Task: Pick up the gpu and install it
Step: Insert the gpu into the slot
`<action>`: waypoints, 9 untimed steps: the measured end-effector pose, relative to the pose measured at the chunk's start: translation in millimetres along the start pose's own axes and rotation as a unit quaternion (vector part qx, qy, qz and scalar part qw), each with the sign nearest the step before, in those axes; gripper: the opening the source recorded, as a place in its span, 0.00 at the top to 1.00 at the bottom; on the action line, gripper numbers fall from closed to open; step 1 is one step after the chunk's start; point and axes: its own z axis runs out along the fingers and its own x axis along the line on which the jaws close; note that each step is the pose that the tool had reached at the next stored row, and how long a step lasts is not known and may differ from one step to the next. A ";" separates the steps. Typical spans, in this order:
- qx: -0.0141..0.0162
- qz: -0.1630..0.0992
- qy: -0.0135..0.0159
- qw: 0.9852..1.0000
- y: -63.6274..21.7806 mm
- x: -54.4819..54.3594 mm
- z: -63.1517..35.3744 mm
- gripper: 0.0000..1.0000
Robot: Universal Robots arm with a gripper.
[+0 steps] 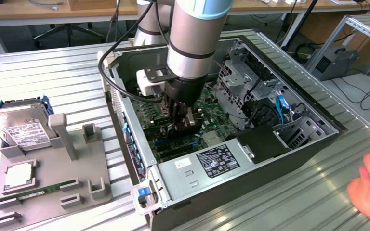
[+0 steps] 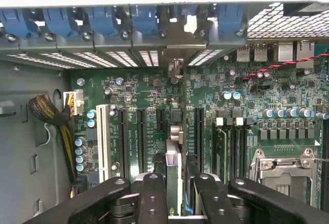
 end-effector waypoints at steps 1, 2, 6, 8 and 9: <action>0.000 0.000 0.000 1.000 0.0 -1.0 -0.1 0.74; 0.000 -0.001 0.000 1.000 0.0 -1.7 0.0 0.74; 0.001 -0.001 -0.001 1.000 0.3 -1.8 -0.4 0.74; 0.002 -0.001 -0.003 1.000 1.5 -1.8 -1.3 0.74; 0.002 -0.001 -0.004 1.000 2.0 -1.9 -1.9 0.74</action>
